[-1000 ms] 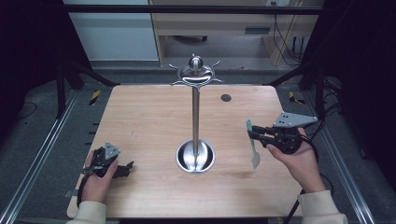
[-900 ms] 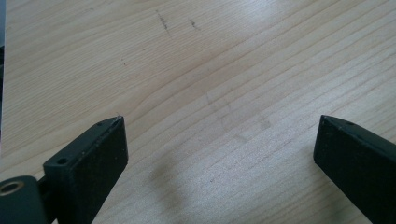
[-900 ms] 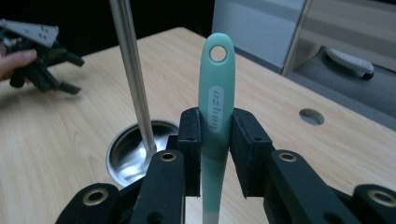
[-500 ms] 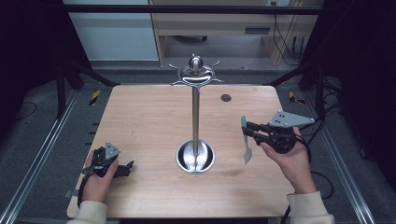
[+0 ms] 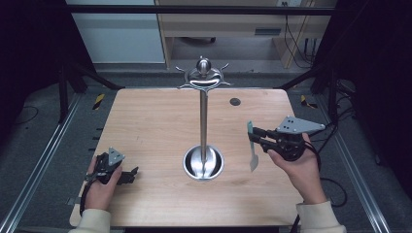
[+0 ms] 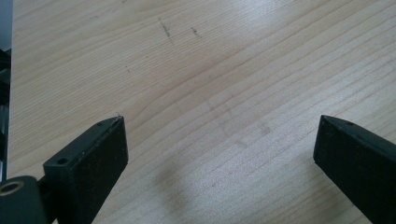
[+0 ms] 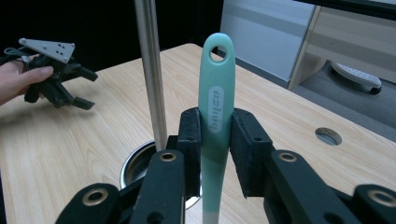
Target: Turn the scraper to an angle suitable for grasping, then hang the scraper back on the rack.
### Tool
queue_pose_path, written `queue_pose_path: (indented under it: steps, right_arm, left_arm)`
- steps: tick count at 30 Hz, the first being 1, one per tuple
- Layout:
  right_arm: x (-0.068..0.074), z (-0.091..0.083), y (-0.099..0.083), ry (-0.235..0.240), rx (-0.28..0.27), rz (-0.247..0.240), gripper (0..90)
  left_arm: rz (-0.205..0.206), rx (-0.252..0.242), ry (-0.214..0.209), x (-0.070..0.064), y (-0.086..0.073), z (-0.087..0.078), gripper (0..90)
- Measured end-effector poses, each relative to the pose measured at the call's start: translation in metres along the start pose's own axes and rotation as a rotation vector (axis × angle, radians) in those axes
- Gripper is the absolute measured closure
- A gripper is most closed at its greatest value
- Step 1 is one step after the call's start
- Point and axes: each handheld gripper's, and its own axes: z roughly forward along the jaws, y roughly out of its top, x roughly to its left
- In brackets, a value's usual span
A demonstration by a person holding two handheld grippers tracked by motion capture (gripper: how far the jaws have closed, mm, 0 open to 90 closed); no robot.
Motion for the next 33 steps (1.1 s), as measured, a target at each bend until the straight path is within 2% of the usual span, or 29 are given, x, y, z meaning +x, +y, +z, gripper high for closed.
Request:
queue_pose_path:
  steps: [5,9,16,22,33]
  right_arm:
    - [-0.001,-0.004,0.007,-0.007,-0.014,0.007,74.5]
    - [-0.001,-0.01,0.019,-0.006,-0.034,-0.001,74.5]
    - [0.0,-0.018,0.034,-0.011,-0.043,-0.02,74.5]
    - [-0.002,-0.025,0.048,-0.01,-0.067,-0.017,74.5]
    - [0.002,-0.03,0.067,0.002,-0.103,-0.031,74.4]
  left_arm:
    - [-0.002,-0.009,0.001,0.001,0.0,-0.002,2.9]
    - [0.0,0.006,-0.002,0.001,0.0,0.002,2.9]
    - [-0.011,-0.009,0.005,0.003,0.0,-0.002,2.9]
    - [-0.01,-0.008,0.005,0.003,-0.001,-0.002,2.9]
    - [-0.012,-0.014,0.009,0.003,-0.001,-0.003,2.9]
